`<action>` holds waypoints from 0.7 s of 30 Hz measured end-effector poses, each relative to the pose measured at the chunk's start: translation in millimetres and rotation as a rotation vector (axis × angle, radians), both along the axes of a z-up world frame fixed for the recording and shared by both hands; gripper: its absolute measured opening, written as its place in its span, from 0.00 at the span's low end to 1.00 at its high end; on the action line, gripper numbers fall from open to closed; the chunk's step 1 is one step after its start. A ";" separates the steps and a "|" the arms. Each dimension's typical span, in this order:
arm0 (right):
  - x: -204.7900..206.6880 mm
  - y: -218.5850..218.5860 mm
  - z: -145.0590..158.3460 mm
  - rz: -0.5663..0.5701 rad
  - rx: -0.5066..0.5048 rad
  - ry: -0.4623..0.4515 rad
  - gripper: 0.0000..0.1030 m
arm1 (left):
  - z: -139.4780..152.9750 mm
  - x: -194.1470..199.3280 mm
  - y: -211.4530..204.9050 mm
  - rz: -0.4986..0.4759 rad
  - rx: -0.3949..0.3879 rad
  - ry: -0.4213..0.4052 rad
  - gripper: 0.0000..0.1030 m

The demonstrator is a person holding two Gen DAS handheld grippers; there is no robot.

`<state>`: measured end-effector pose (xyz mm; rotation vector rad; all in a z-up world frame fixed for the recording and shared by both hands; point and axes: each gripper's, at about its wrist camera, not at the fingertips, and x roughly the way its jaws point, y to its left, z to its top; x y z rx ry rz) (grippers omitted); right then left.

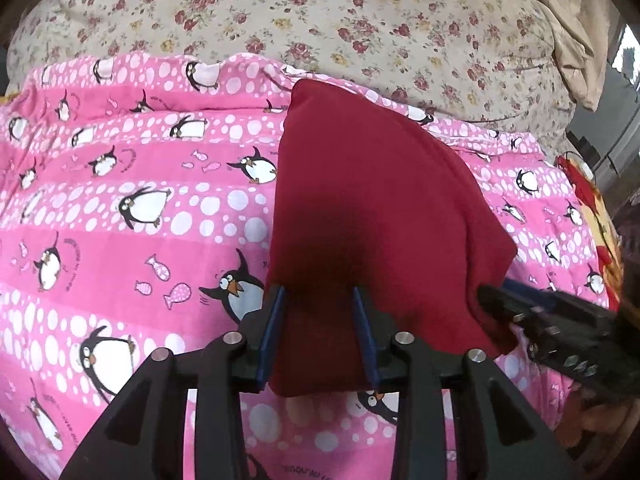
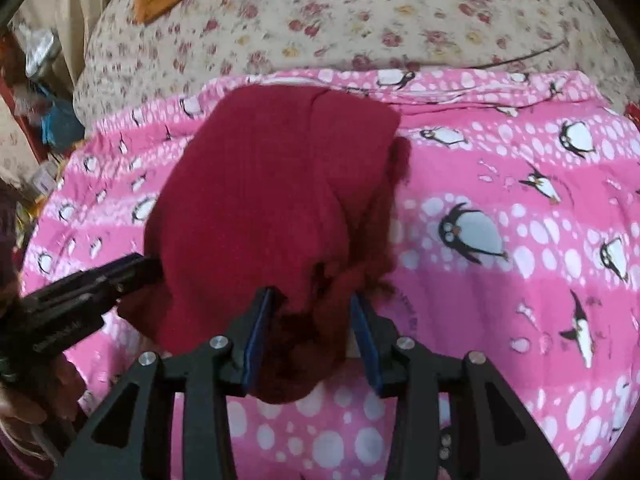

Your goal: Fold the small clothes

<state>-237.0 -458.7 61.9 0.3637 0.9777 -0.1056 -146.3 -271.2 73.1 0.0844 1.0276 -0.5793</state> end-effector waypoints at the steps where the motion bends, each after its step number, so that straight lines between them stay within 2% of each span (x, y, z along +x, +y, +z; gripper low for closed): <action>1: -3.9 -1.1 5.3 -0.002 -0.001 -0.010 0.42 | 1.2 -0.2 0.4 0.000 -0.004 -0.001 0.14; 3: -11.7 -2.2 17.4 -0.005 -0.001 -0.043 0.47 | 3.4 0.7 2.0 -0.003 -0.026 0.007 0.15; 4: -14.9 -2.0 22.1 -0.007 -0.004 -0.057 0.53 | 5.1 1.3 3.5 -0.003 -0.050 0.014 0.16; 5: -17.2 -2.2 26.7 -0.010 -0.010 -0.069 0.60 | 6.5 1.2 4.3 -0.002 -0.066 0.017 0.20; 7: -20.0 -3.6 33.1 -0.019 -0.017 -0.092 0.67 | 10.1 0.8 5.9 -0.003 -0.100 0.022 0.29; 10: -15.6 -11.1 32.6 -0.043 0.004 -0.101 0.69 | 14.4 1.2 3.5 -0.019 -0.117 0.028 0.33; 16: 5.9 -30.3 13.4 -0.095 0.097 -0.103 0.71 | 17.0 5.9 -5.8 -0.028 -0.073 -0.013 0.33; 21: 23.0 -36.0 4.6 -0.111 0.118 -0.097 0.74 | 11.9 14.5 -9.9 -0.022 -0.054 -0.015 0.33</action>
